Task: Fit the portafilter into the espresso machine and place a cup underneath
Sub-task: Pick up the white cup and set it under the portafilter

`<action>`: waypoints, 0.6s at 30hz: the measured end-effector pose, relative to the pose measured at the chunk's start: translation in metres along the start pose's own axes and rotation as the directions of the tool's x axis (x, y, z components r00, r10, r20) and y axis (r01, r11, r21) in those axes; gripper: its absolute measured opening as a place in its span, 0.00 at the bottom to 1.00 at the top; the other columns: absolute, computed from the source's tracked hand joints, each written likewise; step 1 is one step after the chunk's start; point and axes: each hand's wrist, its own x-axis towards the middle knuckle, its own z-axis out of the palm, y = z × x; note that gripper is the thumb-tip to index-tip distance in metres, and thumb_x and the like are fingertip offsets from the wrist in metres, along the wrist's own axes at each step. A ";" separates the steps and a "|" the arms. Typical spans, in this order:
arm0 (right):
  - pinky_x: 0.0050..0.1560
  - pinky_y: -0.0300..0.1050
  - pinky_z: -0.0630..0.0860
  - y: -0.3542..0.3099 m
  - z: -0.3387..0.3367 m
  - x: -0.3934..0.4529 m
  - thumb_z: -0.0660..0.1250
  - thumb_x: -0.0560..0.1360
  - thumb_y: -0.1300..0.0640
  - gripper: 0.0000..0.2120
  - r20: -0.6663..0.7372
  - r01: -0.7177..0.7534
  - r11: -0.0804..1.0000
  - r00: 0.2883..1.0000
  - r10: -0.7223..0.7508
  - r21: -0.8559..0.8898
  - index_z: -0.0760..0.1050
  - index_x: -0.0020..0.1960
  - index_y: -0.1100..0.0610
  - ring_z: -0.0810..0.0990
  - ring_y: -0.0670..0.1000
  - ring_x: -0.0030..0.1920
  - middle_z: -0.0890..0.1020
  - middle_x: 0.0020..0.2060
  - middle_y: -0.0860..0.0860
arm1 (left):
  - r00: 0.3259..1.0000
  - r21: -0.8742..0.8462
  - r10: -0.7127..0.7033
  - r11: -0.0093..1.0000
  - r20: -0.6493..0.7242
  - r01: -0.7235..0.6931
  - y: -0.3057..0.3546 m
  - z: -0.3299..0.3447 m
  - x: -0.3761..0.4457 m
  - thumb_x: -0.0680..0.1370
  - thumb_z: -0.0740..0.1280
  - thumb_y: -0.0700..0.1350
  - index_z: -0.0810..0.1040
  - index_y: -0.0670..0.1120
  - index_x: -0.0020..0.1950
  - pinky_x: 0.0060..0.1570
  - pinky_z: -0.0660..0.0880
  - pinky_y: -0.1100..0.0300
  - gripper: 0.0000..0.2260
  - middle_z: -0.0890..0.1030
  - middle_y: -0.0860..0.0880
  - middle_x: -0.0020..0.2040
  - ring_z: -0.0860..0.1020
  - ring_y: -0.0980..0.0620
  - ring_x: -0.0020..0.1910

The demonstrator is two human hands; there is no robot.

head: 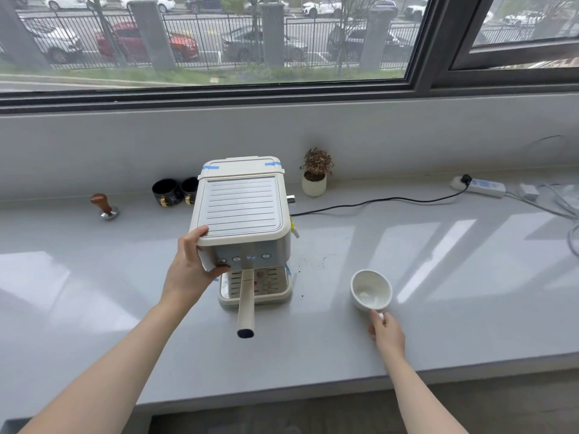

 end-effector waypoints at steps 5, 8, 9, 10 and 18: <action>0.45 0.51 0.73 -0.004 0.001 -0.001 0.61 0.79 0.54 0.15 0.006 -0.033 0.998 0.999 0.033 0.052 0.74 0.37 0.62 0.80 0.60 0.41 0.81 0.33 0.56 | 1.000 -0.016 -0.003 1.000 0.004 0.003 0.003 -0.001 -0.001 0.63 0.80 0.41 0.58 0.54 0.66 0.39 0.76 0.48 0.41 0.70 0.41 0.64 0.77 0.39 0.50; 0.41 0.48 0.69 -0.010 0.003 -0.005 0.61 0.79 0.53 0.15 0.030 -0.024 0.995 0.999 0.021 0.094 0.76 0.39 0.61 0.80 0.60 0.43 0.82 0.35 0.56 | 1.000 -0.022 -0.005 1.000 0.000 0.005 0.004 -0.002 -0.001 0.63 0.80 0.41 0.58 0.54 0.65 0.38 0.76 0.48 0.40 0.71 0.40 0.64 0.77 0.39 0.49; 0.40 0.47 0.69 -0.013 0.005 -0.007 0.61 0.79 0.53 0.15 0.047 -0.021 0.994 0.999 0.016 0.104 0.76 0.38 0.59 0.81 0.59 0.44 0.83 0.37 0.56 | 1.000 -0.024 -0.005 1.000 0.001 0.005 0.005 -0.003 -0.001 0.63 0.80 0.41 0.58 0.54 0.65 0.39 0.77 0.47 0.40 0.71 0.40 0.63 0.77 0.39 0.49; 0.40 0.47 0.70 -0.018 0.008 -0.008 0.61 0.79 0.52 0.14 0.068 -0.020 0.993 0.998 0.012 0.115 0.76 0.38 0.58 0.81 0.57 0.44 0.83 0.38 0.56 | 1.000 -0.026 -0.002 1.000 0.002 0.002 0.005 -0.003 0.000 0.63 0.80 0.41 0.58 0.54 0.65 0.39 0.77 0.47 0.40 0.70 0.40 0.63 0.77 0.39 0.48; 0.44 0.46 0.73 -0.057 0.036 -0.022 0.63 0.78 0.50 0.11 0.228 0.058 0.986 0.969 -0.093 0.157 0.77 0.41 0.54 0.85 0.50 0.43 0.84 0.38 0.52 | 1.000 -0.047 -0.016 0.999 -0.004 0.016 0.005 -0.002 -0.001 0.63 0.80 0.41 0.58 0.56 0.65 0.38 0.75 0.49 0.41 0.70 0.42 0.63 0.77 0.40 0.49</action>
